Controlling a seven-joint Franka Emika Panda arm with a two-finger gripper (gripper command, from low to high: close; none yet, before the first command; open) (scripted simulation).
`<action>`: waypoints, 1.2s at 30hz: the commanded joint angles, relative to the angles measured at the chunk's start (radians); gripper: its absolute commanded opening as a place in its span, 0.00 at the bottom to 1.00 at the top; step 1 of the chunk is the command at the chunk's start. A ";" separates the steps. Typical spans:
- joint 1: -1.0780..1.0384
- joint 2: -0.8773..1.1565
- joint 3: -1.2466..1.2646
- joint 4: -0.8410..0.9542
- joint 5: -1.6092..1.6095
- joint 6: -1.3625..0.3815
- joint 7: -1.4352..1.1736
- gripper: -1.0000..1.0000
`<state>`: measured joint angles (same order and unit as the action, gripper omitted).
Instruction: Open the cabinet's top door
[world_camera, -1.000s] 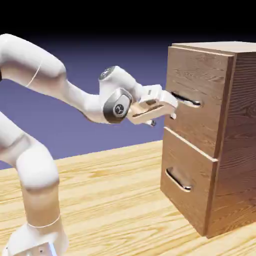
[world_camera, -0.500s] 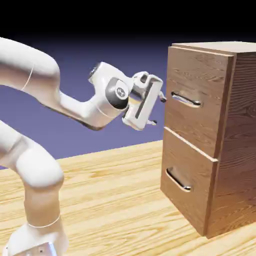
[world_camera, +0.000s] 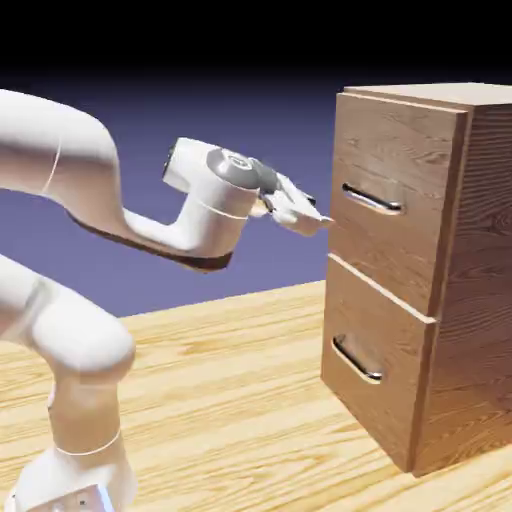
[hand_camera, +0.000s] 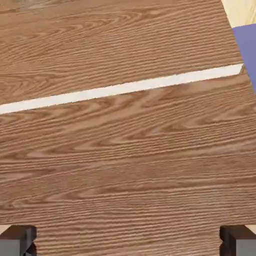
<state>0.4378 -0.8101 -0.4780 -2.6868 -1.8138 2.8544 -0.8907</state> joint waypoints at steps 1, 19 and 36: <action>0.010 -0.006 -0.011 0.003 -0.044 -0.004 -0.039 0.50; 0.194 -0.109 -0.218 0.056 -0.827 -0.083 -0.744 0.50; 0.181 0.079 -0.180 0.177 -1.084 -0.083 -0.544 0.00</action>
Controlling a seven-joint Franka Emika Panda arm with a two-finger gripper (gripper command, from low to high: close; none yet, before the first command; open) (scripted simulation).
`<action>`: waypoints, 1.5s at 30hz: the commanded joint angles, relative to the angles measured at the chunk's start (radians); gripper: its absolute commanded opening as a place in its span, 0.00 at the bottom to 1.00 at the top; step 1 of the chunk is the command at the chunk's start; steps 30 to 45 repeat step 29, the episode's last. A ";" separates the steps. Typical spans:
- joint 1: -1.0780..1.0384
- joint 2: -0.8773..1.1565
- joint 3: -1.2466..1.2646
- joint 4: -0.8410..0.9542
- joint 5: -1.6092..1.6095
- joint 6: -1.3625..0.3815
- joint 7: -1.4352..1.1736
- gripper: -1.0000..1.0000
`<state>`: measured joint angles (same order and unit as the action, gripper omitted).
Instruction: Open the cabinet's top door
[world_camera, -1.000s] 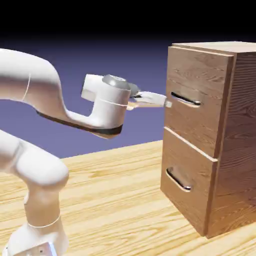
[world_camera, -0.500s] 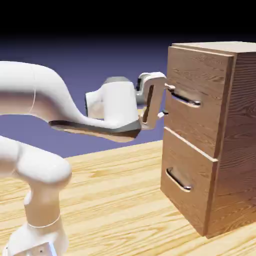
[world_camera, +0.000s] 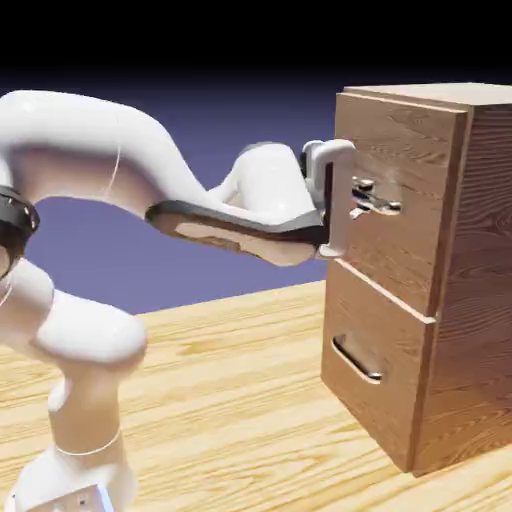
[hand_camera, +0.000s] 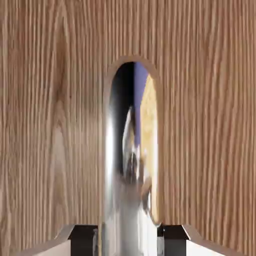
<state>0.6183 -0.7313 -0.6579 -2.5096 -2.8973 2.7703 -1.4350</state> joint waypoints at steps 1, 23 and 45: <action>-0.036 -0.022 0.029 -0.023 0.000 0.011 0.005 0.00; -0.663 -0.765 0.348 -0.388 0.100 0.569 0.002 0.00; -0.743 -0.881 0.346 -0.398 0.094 0.700 0.016 1.00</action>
